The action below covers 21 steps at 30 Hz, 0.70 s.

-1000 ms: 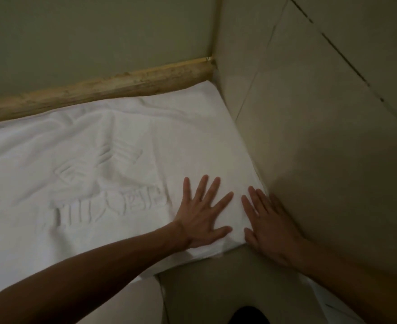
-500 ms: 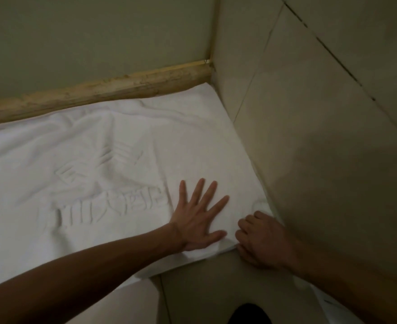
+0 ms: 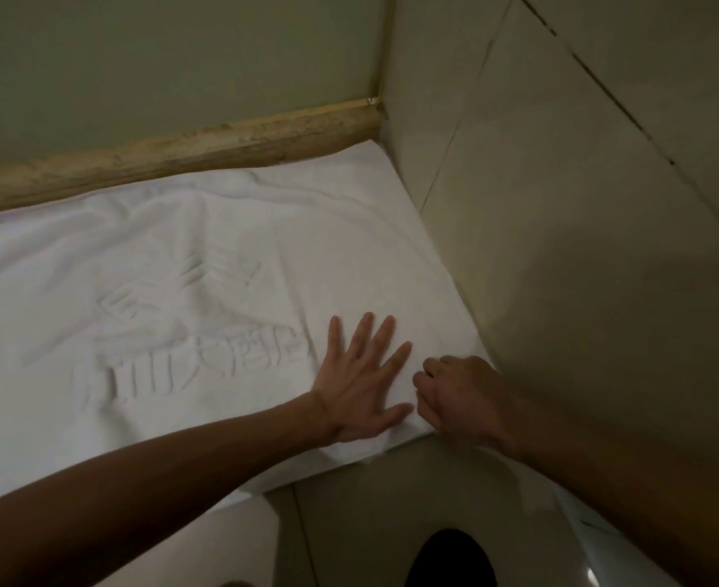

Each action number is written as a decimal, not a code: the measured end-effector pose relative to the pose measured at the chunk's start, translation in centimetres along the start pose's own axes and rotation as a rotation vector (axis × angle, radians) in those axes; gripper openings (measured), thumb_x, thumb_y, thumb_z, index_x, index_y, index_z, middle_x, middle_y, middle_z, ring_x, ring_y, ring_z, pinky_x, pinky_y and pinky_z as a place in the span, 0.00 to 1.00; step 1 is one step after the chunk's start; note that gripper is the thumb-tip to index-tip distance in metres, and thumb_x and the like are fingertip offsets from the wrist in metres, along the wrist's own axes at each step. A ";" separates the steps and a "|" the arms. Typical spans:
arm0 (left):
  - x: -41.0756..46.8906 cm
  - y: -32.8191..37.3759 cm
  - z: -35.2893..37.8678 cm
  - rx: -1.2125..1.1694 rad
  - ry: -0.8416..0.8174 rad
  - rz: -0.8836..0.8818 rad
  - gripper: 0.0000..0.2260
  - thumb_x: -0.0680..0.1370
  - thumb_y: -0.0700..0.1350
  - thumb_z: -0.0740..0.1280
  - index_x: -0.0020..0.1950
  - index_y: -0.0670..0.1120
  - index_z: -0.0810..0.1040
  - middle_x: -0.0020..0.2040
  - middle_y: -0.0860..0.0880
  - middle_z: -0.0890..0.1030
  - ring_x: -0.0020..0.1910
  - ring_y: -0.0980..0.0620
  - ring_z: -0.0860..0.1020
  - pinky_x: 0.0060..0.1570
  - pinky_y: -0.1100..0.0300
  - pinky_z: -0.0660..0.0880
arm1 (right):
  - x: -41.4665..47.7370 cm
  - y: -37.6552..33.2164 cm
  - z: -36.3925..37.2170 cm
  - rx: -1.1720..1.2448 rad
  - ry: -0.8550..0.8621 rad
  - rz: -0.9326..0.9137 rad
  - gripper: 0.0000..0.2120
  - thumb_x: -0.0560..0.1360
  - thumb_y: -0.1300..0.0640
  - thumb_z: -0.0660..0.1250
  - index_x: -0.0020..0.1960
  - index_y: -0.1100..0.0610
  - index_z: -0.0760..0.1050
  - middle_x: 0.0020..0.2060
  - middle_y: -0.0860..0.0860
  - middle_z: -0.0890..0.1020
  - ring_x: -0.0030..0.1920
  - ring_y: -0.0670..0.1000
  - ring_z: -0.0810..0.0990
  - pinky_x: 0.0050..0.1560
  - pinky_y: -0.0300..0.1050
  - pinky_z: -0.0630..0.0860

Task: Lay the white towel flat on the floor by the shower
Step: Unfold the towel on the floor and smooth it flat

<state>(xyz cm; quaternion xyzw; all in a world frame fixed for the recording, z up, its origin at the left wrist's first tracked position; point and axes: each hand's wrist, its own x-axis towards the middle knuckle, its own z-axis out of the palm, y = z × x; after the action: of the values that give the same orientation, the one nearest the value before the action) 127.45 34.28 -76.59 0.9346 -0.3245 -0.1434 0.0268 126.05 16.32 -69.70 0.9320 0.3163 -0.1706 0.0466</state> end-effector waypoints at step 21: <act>1.2 3.8 1.4 0.007 0.034 0.069 0.39 0.73 0.74 0.41 0.78 0.55 0.40 0.79 0.42 0.40 0.76 0.36 0.39 0.65 0.29 0.31 | -7.1 -0.5 6.4 -0.007 -0.038 0.153 0.32 0.72 0.46 0.57 0.70 0.64 0.68 0.70 0.65 0.68 0.69 0.63 0.68 0.67 0.61 0.67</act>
<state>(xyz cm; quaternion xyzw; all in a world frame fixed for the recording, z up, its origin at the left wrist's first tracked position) 125.66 30.57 -77.71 0.9252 -0.3566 -0.1254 0.0341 118.67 11.38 -73.22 0.9498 0.2440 -0.1832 0.0688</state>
